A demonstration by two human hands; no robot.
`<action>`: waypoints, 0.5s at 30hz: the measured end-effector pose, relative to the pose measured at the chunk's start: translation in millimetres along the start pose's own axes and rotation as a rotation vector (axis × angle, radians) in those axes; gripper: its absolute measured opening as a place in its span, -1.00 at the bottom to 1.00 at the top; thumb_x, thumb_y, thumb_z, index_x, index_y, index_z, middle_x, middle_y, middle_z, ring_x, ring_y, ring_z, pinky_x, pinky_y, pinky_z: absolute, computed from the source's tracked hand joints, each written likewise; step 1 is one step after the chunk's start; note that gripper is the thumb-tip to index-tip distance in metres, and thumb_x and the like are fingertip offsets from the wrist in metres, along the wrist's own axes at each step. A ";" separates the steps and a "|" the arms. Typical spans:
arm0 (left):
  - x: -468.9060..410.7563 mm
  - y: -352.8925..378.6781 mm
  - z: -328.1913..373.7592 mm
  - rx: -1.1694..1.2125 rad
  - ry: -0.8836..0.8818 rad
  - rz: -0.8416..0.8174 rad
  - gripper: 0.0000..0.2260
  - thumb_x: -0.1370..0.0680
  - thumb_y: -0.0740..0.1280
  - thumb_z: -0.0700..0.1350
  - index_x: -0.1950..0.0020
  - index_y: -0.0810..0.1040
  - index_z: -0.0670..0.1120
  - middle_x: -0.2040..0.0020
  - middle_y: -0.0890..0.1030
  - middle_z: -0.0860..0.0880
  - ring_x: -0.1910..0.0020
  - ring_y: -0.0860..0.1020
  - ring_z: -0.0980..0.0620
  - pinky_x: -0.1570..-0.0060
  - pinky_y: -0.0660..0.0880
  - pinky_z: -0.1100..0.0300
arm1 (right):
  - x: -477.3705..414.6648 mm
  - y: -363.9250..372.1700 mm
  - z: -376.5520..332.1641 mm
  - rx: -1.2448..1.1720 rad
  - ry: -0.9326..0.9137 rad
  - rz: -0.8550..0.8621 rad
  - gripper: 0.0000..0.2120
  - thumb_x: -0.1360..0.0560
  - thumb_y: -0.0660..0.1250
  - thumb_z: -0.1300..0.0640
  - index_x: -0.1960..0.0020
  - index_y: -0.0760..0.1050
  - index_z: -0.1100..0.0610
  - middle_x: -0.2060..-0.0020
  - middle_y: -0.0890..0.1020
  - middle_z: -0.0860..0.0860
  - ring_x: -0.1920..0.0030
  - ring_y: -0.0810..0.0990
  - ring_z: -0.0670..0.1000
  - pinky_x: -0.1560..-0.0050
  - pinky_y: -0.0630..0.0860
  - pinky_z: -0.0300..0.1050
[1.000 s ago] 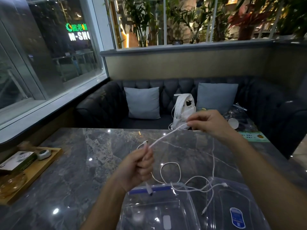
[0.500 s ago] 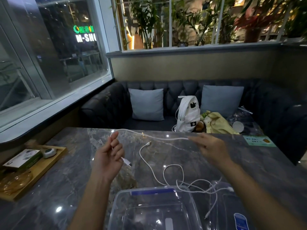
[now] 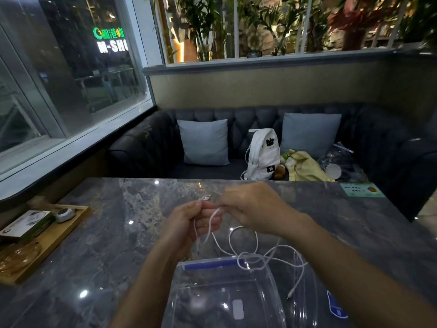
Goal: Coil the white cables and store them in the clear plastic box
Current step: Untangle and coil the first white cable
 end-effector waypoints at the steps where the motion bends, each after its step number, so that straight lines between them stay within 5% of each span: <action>1: 1.6 4.2 -1.7 -0.014 -0.035 -0.031 -0.69 -0.60 0.10 -0.16 0.16 0.60 -0.19 0.32 0.67 -0.14 0.37 0.65 -0.03 0.36 0.59 0.17 | -1.8 -3.3 1.3 -0.037 0.026 0.023 -0.93 -0.39 0.37 0.21 0.15 0.61 0.17 0.31 0.65 0.07 0.30 0.62 0.11 0.36 0.44 -0.10; 8: 15.0 23.4 -3.7 -0.036 -0.153 -0.117 -0.81 -0.37 0.27 -0.17 0.28 0.66 -0.19 0.38 0.66 -0.17 0.46 0.62 -0.02 0.44 0.57 0.20 | -1.5 -3.3 23.7 -0.138 0.245 0.073 -0.81 -0.49 0.30 0.02 -0.02 0.62 0.02 0.19 0.65 0.03 0.12 0.59 0.07 0.15 0.48 0.02; 12: 20.0 30.0 -3.7 0.154 -0.159 -0.235 -0.86 -0.36 0.28 -0.20 0.27 0.63 -0.19 0.59 0.46 -0.02 0.71 0.29 0.16 0.64 0.26 0.41 | 2.5 1.3 37.2 -0.235 0.356 0.108 -0.83 -0.45 0.35 0.04 0.00 0.64 0.03 0.16 0.69 0.01 0.11 0.59 0.02 0.13 0.46 -0.06; 15: 23.1 31.0 1.0 0.322 -0.161 -0.367 -0.89 -0.35 0.44 -0.18 0.22 0.58 -0.20 0.61 0.22 0.06 0.67 0.08 0.16 0.64 0.08 0.38 | 8.9 0.1 55.6 -0.331 0.477 0.165 -0.84 -0.40 0.40 0.02 0.08 0.66 0.05 0.20 0.70 -0.03 0.16 0.60 -0.05 0.09 0.53 0.02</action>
Point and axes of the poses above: each hand's wrist, its own x-axis away from the middle knuckle, its own y-axis out of the palm, z = x × y, the point moved 4 cm from there along -x, towards the middle knuckle
